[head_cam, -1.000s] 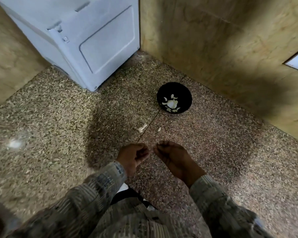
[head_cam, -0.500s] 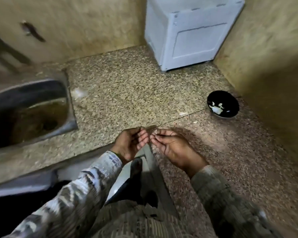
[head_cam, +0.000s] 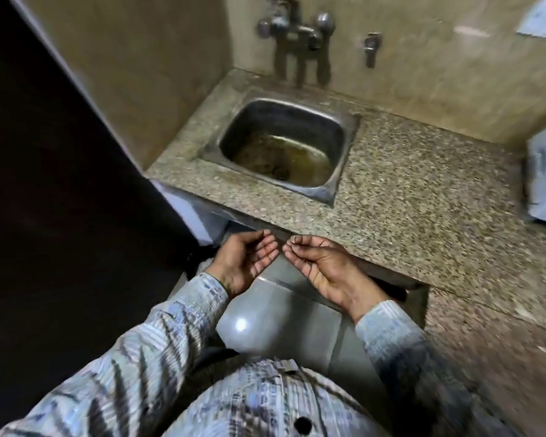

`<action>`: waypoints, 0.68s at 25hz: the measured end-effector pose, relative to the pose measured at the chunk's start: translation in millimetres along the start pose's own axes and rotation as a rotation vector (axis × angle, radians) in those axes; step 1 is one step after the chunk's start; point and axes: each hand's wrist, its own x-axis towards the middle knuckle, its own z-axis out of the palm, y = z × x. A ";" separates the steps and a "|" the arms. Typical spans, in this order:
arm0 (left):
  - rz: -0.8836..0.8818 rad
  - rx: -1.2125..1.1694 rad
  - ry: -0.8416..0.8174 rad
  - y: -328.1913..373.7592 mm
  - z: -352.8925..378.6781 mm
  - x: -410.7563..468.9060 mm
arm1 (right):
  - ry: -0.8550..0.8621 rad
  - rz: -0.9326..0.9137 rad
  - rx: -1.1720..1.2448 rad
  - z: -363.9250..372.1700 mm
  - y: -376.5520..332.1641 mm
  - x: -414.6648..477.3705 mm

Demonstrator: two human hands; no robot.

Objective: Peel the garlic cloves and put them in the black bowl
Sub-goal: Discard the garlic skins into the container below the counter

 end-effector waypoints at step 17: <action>0.021 -0.160 0.515 99.2 -356.8 293.2 | 0.078 0.445 -0.603 87.1 286.3 439.4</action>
